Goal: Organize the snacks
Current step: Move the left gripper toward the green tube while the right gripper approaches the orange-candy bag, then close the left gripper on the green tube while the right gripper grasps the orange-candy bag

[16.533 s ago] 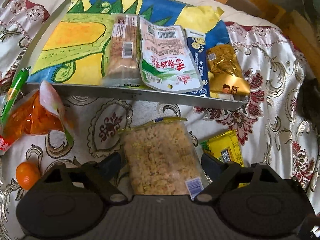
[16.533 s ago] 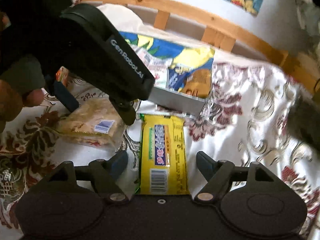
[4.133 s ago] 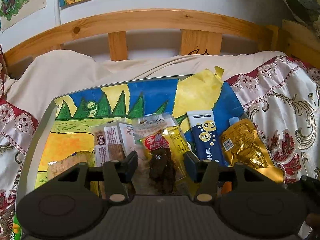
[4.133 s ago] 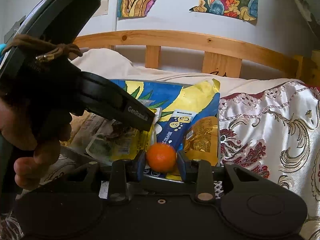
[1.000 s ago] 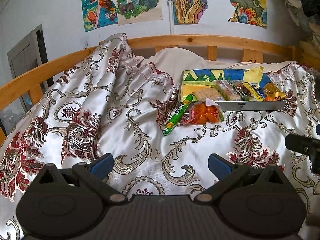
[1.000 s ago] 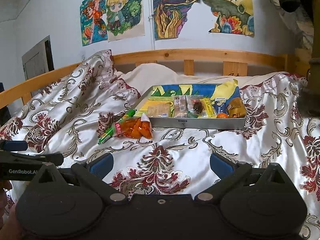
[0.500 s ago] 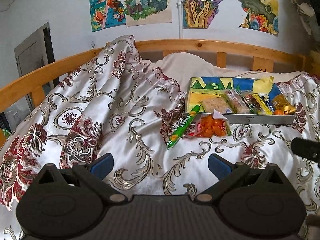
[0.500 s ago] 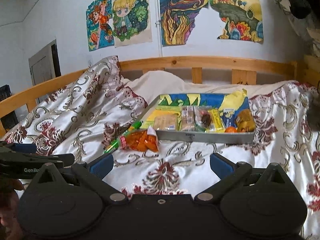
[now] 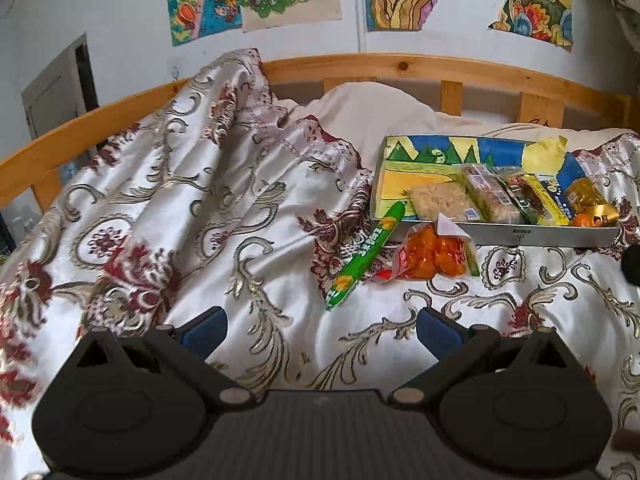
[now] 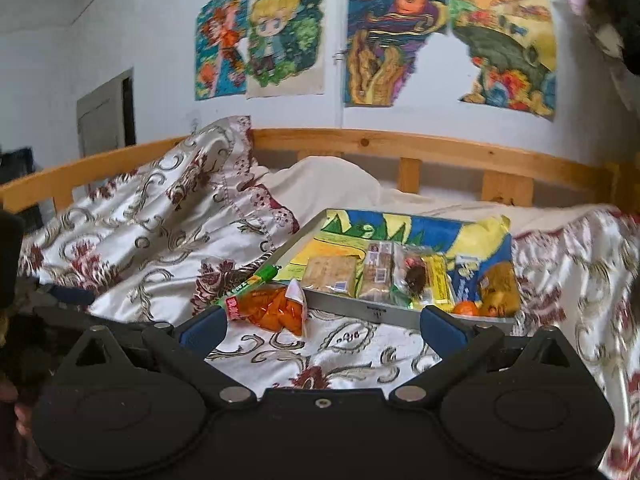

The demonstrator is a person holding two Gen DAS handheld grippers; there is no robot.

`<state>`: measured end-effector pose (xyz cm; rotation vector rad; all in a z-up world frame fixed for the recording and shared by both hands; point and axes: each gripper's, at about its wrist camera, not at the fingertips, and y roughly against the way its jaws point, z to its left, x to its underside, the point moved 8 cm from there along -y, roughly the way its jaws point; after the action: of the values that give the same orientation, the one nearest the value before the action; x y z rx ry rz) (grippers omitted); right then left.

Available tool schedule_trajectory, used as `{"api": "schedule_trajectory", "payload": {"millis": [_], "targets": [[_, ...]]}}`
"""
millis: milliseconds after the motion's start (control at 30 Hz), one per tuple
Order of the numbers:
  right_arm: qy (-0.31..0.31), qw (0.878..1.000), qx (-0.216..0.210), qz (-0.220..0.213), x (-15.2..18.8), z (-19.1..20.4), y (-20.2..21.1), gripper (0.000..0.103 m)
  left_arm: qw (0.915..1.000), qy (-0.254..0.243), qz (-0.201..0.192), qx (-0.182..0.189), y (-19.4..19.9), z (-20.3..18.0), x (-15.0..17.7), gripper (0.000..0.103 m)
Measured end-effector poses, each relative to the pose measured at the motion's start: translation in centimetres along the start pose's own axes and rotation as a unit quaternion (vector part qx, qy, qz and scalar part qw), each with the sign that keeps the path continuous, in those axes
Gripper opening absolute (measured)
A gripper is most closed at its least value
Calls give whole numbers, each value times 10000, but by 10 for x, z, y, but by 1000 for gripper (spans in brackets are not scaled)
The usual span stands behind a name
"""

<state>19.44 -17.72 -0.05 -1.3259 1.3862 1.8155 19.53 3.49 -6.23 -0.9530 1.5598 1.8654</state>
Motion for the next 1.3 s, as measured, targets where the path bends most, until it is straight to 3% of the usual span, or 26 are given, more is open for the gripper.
{"api": "schedule_trajectory", "payload": {"millis": [167, 467, 567, 733, 867, 1000, 1300], "targets": [[277, 9994, -183, 57, 1, -1, -29, 102, 9998, 63, 112, 122, -17, 3, -4, 103], [240, 9951, -791, 541, 25, 0, -92, 102, 9984, -280, 205, 438, -52, 5, -18, 103], [334, 9931, -818, 774, 32, 0, -116, 102, 9980, -339, 280, 453, -68, 8, -23, 102], [462, 9910, -984, 781, 38, 7, -148, 102, 9961, -606, 241, 587, -89, 3, -34, 102], [838, 9873, -1253, 505, 40, 18, -162, 102, 9921, -1058, 226, 633, -99, -7, -37, 102], [1245, 9814, -1365, 513, 45, 29, -178, 102, 9841, -1633, 189, 673, -106, -13, -34, 102], [1200, 9787, -1542, 628, 46, 37, -195, 102, 9712, -2185, 108, 943, -104, -22, -30, 100]]}}
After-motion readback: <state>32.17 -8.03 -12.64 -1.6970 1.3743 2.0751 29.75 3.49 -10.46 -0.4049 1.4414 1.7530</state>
